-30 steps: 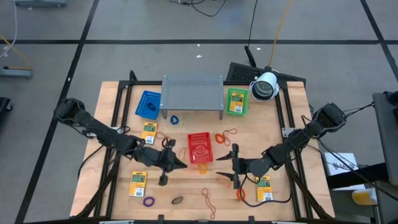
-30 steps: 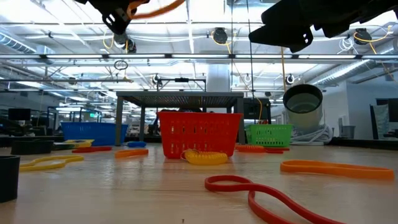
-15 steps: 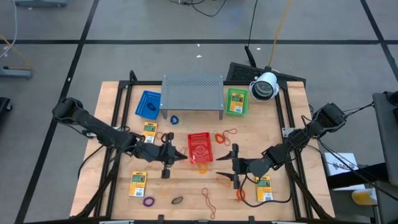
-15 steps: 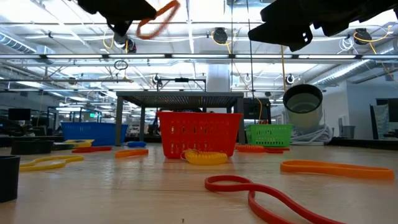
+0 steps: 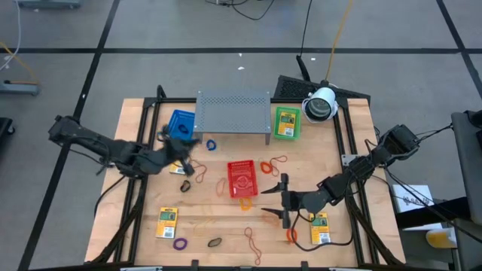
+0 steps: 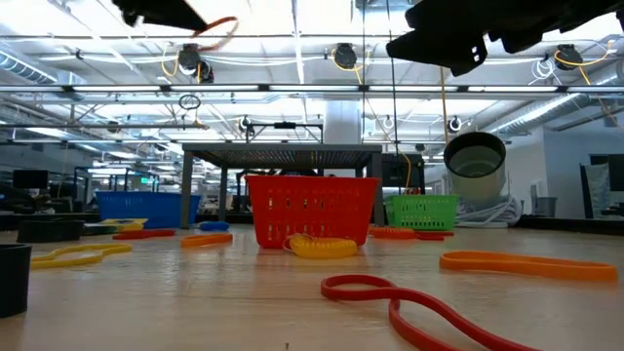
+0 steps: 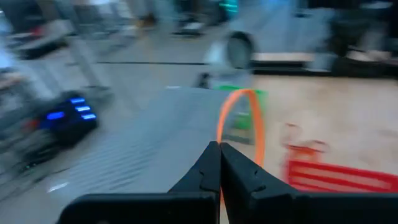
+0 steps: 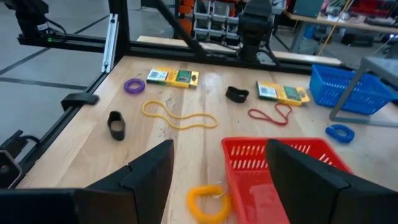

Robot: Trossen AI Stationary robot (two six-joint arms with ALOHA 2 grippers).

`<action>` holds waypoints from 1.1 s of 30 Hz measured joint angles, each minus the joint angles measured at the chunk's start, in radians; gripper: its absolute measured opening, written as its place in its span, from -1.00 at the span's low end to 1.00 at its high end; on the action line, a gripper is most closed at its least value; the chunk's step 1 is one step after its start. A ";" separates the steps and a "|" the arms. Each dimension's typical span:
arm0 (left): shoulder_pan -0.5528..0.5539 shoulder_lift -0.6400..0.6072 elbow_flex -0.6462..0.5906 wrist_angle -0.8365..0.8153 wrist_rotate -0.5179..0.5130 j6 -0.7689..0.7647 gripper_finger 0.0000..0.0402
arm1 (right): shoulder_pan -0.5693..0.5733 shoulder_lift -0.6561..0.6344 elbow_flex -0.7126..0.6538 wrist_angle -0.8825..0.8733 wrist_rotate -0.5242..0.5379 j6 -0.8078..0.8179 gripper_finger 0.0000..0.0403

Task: Pick & Place Office Desk Supplies
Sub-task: Put the bottom left orange rubber band into the blue basket

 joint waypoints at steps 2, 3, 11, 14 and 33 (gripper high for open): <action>0.000 -0.041 0.000 -0.065 -0.086 -0.039 -0.99 | -0.011 0.000 0.000 0.019 -0.001 -0.021 0.23; 0.002 -0.059 0.000 -0.096 -0.130 -0.063 -0.99 | -0.018 0.000 0.000 0.027 -0.002 -0.029 0.23; 0.089 -0.134 0.000 -0.341 -0.254 -0.279 -0.99 | -0.077 0.000 0.000 0.033 -0.009 -0.043 0.23; 0.166 -0.134 0.000 -0.418 -0.245 -0.335 -0.99 | -0.100 0.000 0.000 0.033 -0.066 -0.044 0.23; 0.712 -0.118 0.000 -0.526 0.168 -0.223 -1.00 | -0.129 0.000 0.000 0.032 -0.138 -0.036 0.23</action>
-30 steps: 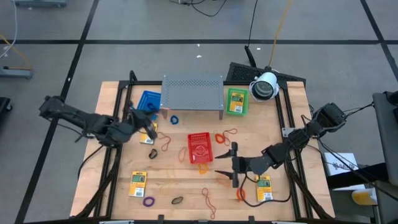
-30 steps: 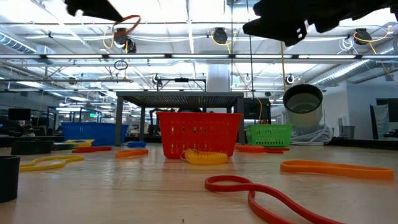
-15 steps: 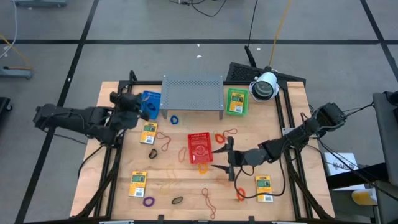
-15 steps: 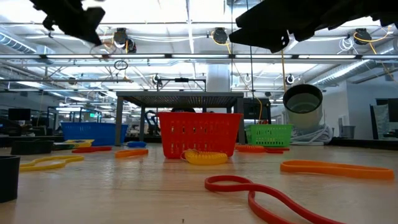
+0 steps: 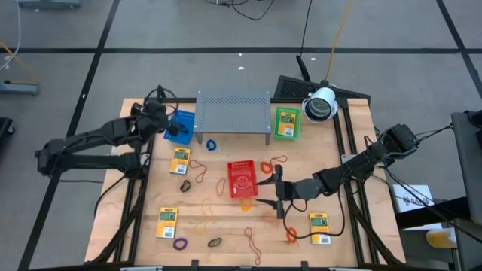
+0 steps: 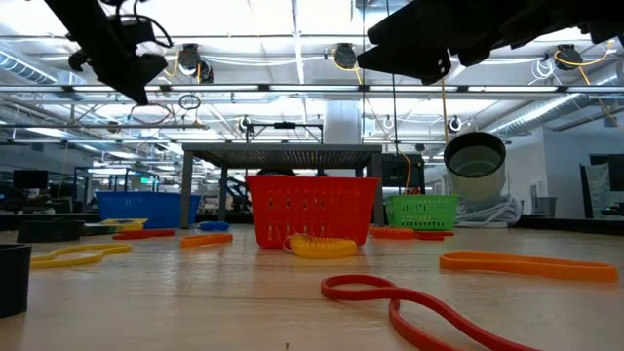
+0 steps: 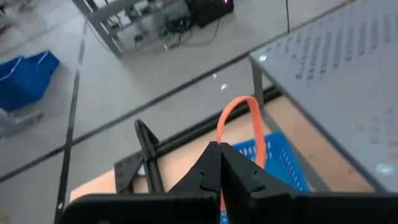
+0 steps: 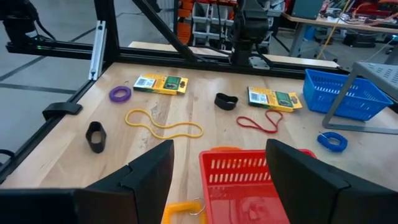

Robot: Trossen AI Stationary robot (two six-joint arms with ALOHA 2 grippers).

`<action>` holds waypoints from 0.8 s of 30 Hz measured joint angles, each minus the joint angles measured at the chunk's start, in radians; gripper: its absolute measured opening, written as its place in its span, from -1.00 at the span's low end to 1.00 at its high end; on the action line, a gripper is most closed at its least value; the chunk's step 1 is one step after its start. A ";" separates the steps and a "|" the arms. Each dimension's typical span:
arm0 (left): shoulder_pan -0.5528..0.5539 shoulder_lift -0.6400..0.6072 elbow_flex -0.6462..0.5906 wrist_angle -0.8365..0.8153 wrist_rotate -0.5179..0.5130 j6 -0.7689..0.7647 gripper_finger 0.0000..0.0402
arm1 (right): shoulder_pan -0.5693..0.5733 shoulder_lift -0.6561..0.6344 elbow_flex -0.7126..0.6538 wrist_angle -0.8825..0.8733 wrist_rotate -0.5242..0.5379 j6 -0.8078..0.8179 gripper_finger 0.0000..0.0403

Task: Pick & Place Office Desk Supplies
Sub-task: Put the bottom left orange rubber band into the blue basket

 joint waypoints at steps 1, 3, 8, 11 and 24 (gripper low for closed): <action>0.020 0.006 0.000 0.001 0.027 0.010 -1.00 | 0.000 0.000 0.000 0.000 0.000 0.000 0.23; 0.055 0.023 0.000 0.007 0.079 0.033 -1.00 | 0.000 0.000 0.000 0.000 0.000 0.000 0.23; 0.112 0.100 0.000 0.009 0.135 0.051 -0.99 | 0.000 0.000 0.000 0.000 0.001 0.000 0.23; 0.135 0.153 -0.001 0.012 0.137 0.053 -0.96 | 0.000 0.000 0.000 -0.002 0.001 0.000 0.23; 0.186 0.270 -0.001 0.119 0.351 0.118 -0.61 | 0.000 0.000 0.000 -0.023 0.001 0.023 0.23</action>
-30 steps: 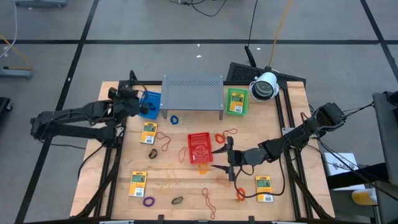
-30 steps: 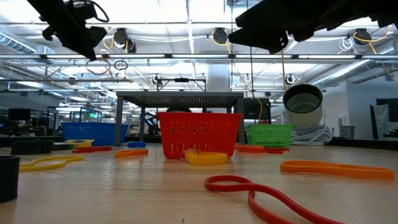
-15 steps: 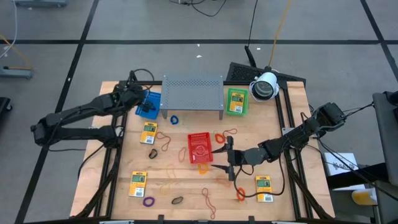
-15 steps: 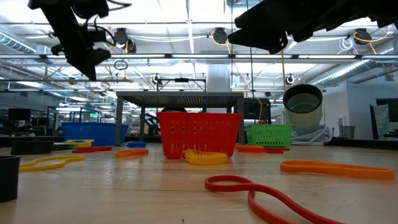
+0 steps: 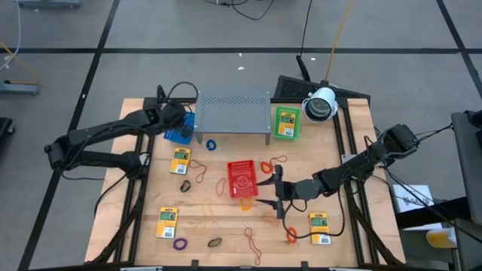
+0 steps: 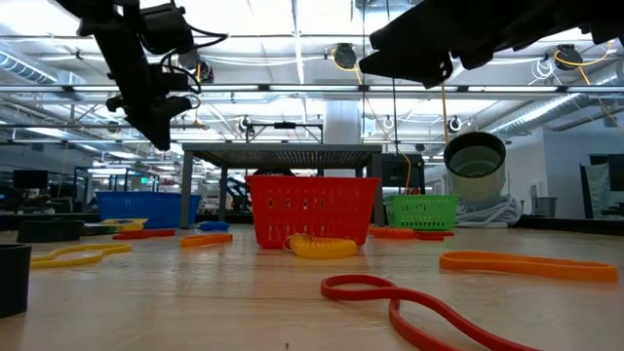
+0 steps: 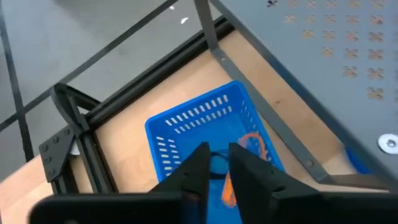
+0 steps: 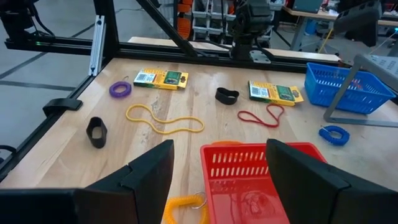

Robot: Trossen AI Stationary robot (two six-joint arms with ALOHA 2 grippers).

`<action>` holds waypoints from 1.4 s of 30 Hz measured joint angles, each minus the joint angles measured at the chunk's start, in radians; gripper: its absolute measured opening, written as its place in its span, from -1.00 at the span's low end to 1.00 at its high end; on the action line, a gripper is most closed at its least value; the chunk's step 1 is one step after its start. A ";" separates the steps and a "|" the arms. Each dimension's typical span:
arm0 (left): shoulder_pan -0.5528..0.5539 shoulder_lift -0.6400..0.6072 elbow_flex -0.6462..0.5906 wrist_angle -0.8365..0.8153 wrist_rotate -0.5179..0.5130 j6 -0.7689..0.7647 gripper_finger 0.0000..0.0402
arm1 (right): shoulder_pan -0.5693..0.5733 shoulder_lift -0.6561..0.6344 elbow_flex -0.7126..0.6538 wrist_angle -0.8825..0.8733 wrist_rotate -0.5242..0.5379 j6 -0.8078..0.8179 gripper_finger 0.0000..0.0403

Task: Pick & Place Office Desk Supplies
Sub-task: Put the bottom left orange rubber band into the blue basket, then put the blue spring keychain into the red basket

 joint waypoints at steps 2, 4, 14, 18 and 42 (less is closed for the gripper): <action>0.008 0.000 0.000 -0.002 -0.002 -0.002 -0.53 | 0.000 0.000 0.000 0.000 0.000 0.000 0.23; 0.014 -0.001 0.000 -0.006 -0.004 -0.004 -0.45 | 0.000 0.000 0.000 0.000 0.000 0.000 0.23; -0.027 -0.071 0.000 -0.004 0.205 0.026 -0.27 | 0.001 0.000 0.000 0.001 0.000 -0.019 0.23; -0.117 -0.126 0.000 0.002 0.305 -0.005 -0.31 | 0.001 0.000 0.000 0.001 -0.001 -0.026 0.23; -0.906 0.096 0.000 0.306 0.229 -0.147 -0.35 | 0.002 0.000 -0.001 -0.002 -0.055 -0.023 0.23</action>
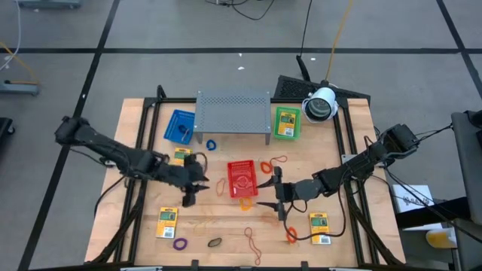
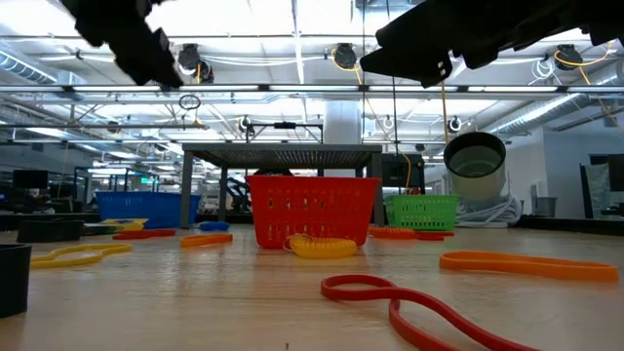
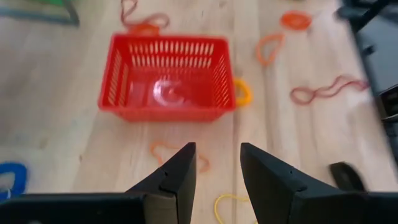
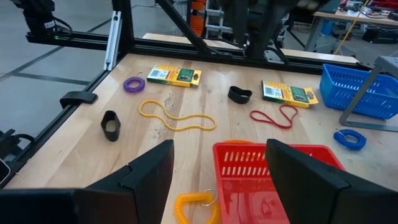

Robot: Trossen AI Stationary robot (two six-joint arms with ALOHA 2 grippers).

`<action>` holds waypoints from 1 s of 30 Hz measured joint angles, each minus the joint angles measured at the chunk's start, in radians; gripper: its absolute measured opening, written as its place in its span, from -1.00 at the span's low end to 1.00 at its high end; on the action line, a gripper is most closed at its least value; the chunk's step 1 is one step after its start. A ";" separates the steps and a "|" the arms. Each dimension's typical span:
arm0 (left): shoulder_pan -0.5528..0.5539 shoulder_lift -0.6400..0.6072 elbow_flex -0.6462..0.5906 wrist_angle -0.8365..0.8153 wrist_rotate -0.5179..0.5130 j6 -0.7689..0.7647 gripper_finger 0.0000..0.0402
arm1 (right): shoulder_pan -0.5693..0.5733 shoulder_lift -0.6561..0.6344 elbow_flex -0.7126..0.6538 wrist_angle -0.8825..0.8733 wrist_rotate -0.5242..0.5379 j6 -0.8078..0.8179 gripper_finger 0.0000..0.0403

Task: Pick & Place Office Desk Supplies
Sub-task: Put the blue spring keychain into the red basket

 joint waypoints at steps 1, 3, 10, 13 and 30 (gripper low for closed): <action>-0.012 0.024 0.000 0.000 -0.006 -0.010 -0.35 | 0.000 0.000 0.000 0.000 0.000 0.000 0.23; -0.037 0.075 0.000 0.014 -0.008 -0.026 -0.35 | 0.000 0.000 0.000 0.000 0.000 0.000 0.23; -0.149 0.213 0.000 0.161 0.090 -0.003 -0.35 | 0.000 0.000 0.000 -0.005 0.000 0.000 0.23; -0.201 0.238 0.000 0.212 0.110 -0.025 -0.35 | 0.000 0.000 0.000 -0.004 0.000 0.000 0.23; -0.320 0.329 0.000 0.369 -0.219 -0.058 -0.35 | 0.000 0.000 0.000 -0.014 0.001 -0.003 0.23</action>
